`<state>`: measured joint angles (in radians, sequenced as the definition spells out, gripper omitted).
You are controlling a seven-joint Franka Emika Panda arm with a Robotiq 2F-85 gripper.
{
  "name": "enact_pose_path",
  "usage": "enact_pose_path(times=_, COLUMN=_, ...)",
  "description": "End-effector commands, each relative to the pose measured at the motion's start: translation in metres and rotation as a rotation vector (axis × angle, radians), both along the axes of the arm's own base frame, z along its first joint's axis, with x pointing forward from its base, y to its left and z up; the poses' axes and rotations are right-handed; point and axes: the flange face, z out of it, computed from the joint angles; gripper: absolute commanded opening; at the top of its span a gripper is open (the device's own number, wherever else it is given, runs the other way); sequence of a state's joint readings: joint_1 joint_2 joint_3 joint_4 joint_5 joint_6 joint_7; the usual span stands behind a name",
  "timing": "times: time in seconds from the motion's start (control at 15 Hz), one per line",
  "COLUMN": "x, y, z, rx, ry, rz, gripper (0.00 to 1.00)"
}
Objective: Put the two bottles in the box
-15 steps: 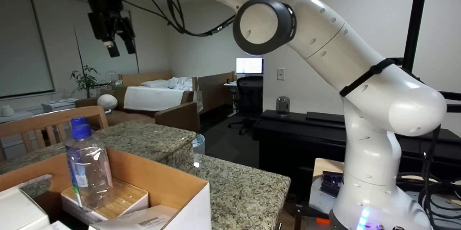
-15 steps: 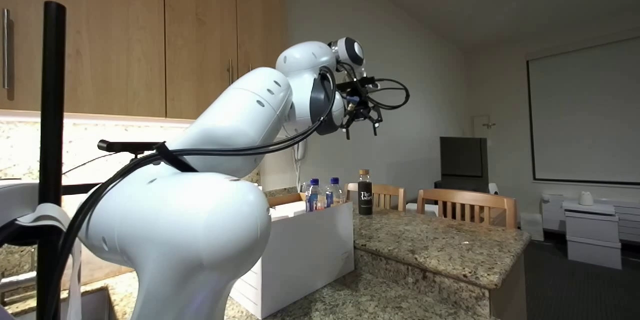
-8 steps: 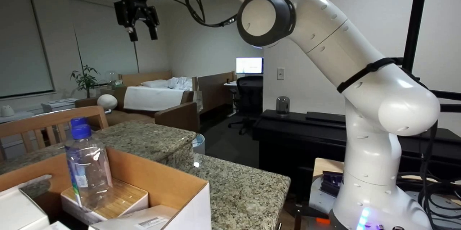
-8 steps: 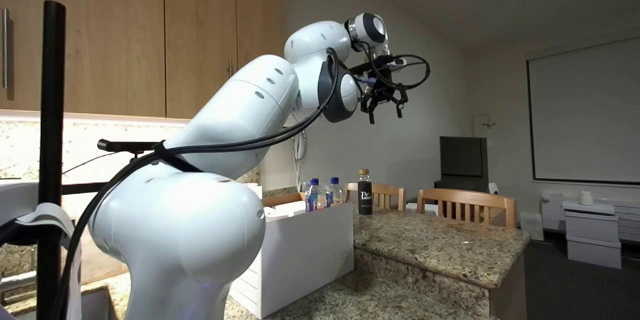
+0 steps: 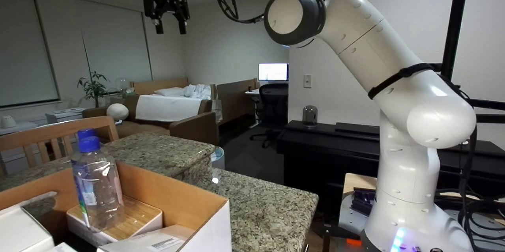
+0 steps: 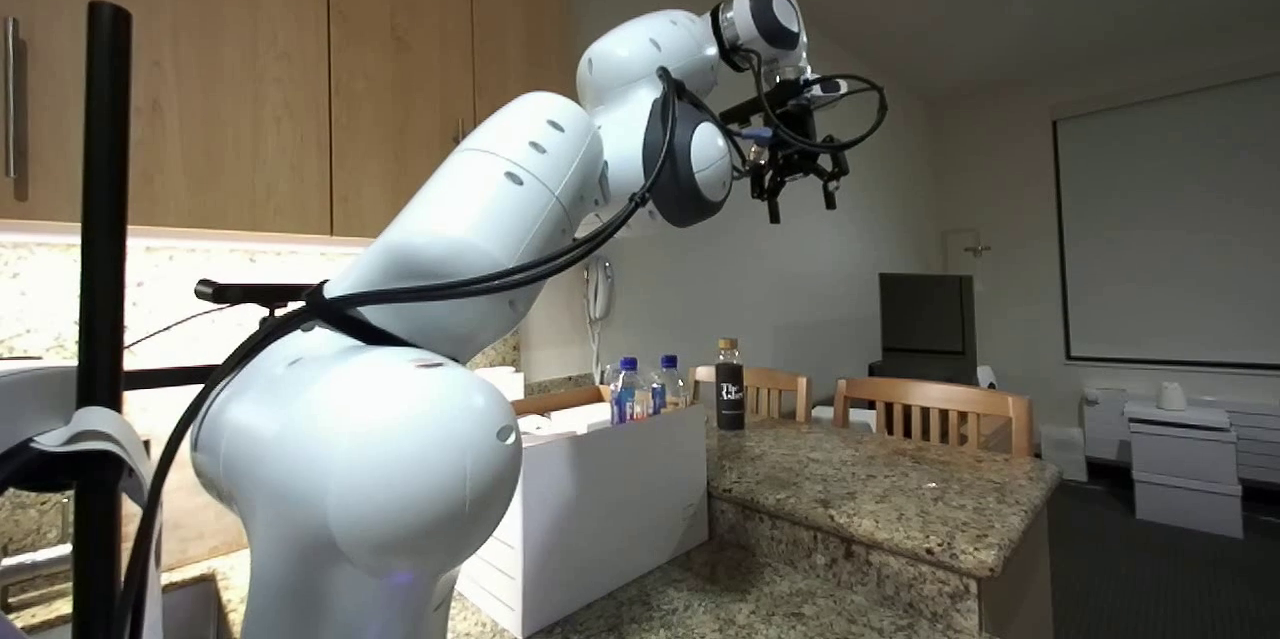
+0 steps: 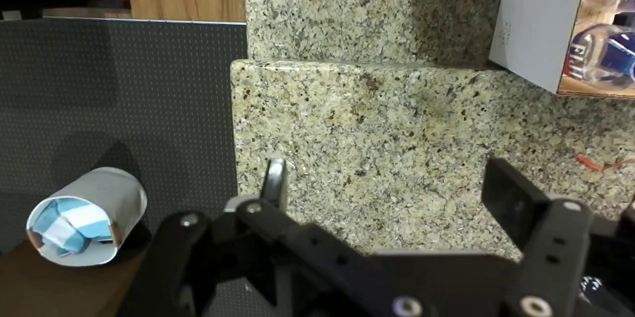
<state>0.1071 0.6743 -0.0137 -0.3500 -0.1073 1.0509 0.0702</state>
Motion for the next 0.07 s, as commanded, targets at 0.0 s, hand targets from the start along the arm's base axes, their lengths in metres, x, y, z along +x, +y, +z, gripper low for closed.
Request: enact_pose_path(times=0.0, x=0.0, y=-0.0009, z=0.0005, rx=0.001, ry=0.001, rz=0.001, gripper=1.0)
